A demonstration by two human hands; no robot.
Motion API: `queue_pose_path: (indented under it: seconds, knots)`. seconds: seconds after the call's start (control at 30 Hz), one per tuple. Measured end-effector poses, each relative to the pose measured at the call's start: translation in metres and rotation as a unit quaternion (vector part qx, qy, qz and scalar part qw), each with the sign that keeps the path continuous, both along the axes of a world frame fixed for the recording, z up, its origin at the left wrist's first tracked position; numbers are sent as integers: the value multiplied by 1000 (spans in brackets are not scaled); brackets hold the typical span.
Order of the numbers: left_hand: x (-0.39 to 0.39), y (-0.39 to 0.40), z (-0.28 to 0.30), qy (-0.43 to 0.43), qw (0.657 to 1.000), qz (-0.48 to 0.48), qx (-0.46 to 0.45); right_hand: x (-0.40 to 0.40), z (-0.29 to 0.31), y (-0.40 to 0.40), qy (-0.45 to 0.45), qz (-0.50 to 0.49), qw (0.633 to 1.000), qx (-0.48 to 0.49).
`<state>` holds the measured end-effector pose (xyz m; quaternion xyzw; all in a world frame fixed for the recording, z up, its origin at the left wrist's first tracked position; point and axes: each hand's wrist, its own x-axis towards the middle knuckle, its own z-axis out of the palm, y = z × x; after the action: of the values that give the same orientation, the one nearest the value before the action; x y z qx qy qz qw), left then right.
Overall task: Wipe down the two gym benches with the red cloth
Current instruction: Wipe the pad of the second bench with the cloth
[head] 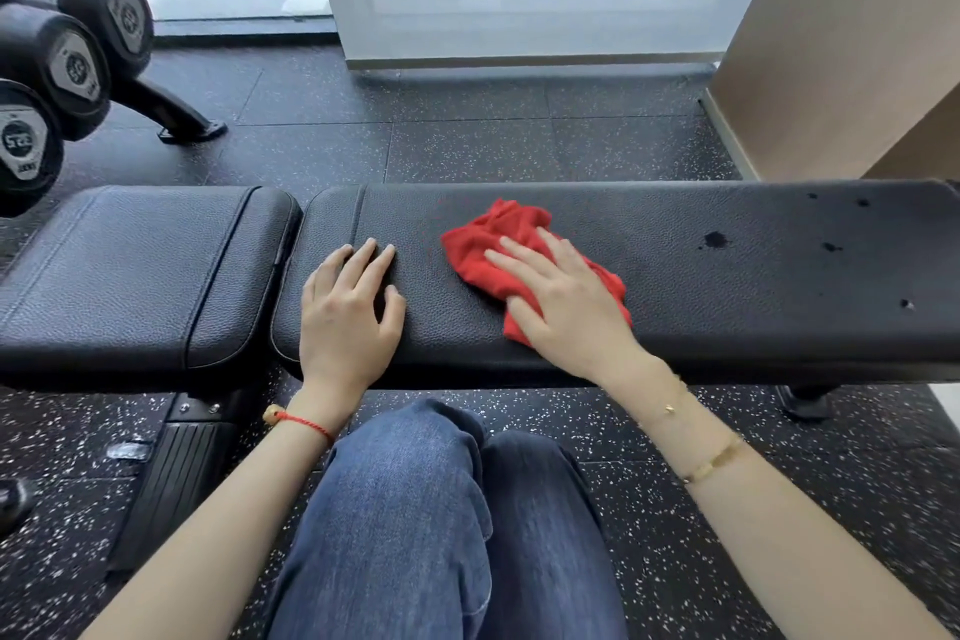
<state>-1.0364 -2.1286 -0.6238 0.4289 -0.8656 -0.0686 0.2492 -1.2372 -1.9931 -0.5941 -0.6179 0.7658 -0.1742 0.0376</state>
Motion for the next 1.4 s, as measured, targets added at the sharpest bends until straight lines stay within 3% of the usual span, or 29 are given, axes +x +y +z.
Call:
queue_pose_path:
  seconds: [0.23, 0.4, 0.57, 0.7, 0.9, 1.03, 1.2, 1.3, 1.4]
  knots:
    - [-2, 1, 1, -3, 1000, 10, -1, -70, 4, -37, 4, -208, 978, 21]
    - [0, -2, 1, 1, 1000, 10, 1, -20, 7, -71, 8, -96, 995, 33]
    - [1, -3, 1, -2, 1000, 4, 8, 18, 4, -13, 8, 37, 999, 11]
    - [1, -2, 0, -8, 1000, 2, 2, -13, 2, 16, -3, -18, 1000, 6]
    - [-4, 2, 1, -18, 1000, 14, -1, -43, 6, -36, 9, -183, 983, 22]
    - [-2, 0, 0, -18, 1000, 13, -1, 2, 5, -58, 8, -95, 995, 25]
    - [0, -2, -1, -14, 1000, 6, 0, 22, 3, -4, 3, 19, 1000, 5]
    - [-1, -1, 0, -9, 1000, 9, -3, -7, 2, 15, -1, -14, 1000, 7]
    - [-3, 2, 1, -15, 1000, 19, -6, -38, 3, 3, 8, -119, 993, 6]
